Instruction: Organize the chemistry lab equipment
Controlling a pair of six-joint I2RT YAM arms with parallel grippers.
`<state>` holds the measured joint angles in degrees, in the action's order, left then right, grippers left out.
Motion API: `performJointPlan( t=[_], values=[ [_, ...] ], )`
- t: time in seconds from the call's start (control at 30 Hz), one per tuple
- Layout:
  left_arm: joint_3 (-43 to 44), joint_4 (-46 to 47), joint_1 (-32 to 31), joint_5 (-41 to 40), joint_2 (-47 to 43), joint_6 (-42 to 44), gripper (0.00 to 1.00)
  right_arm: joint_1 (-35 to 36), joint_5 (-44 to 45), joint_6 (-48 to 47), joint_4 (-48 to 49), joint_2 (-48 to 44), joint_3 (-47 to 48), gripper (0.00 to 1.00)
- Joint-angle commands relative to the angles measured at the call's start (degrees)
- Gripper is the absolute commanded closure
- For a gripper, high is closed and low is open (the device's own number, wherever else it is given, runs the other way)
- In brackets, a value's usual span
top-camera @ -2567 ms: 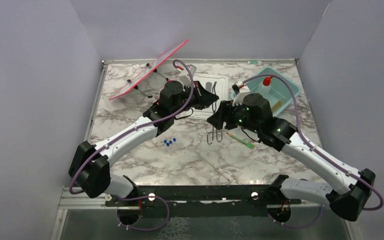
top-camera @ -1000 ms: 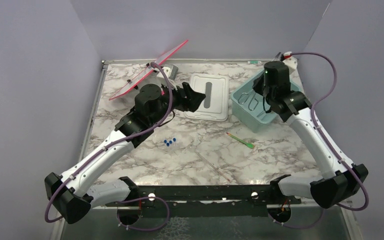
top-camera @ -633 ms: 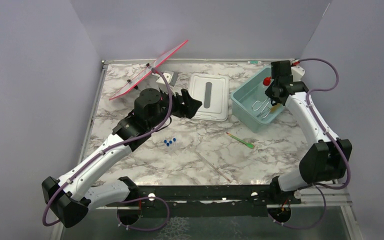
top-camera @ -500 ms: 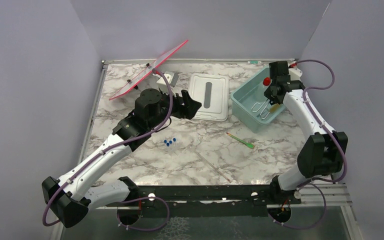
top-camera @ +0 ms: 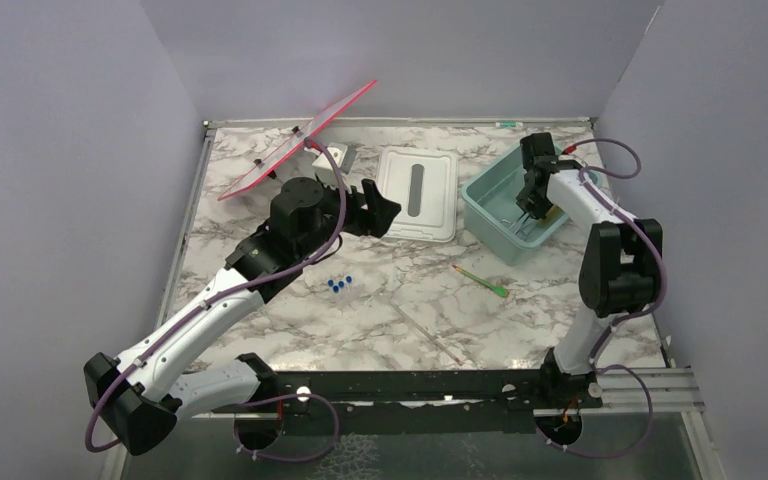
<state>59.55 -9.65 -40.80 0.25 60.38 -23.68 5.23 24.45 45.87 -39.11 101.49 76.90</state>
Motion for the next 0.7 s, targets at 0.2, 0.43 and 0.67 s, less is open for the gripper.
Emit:
performJointPlan(
  t=[0.2, 0.43, 0.67],
  values=[
    [-1.0, -0.9, -0.1, -3.4, 0.0, 0.5, 0.24, -0.3, -0.3, 7.3, -0.4, 4.6, 2.3, 0.78],
    [-1.0, -0.7, -0.1, -3.0, -0.2, 1.1, 0.24, -0.3, -0.5, 7.9, -1.1, 2.4, 2.2, 0.57],
    [-0.9, -0.9, -0.1, -2.7, -0.6, 1.4, 0.24, -0.3, -0.4, 6.4, -2.0, -4.2, 0.9, 0.51]
  ],
)
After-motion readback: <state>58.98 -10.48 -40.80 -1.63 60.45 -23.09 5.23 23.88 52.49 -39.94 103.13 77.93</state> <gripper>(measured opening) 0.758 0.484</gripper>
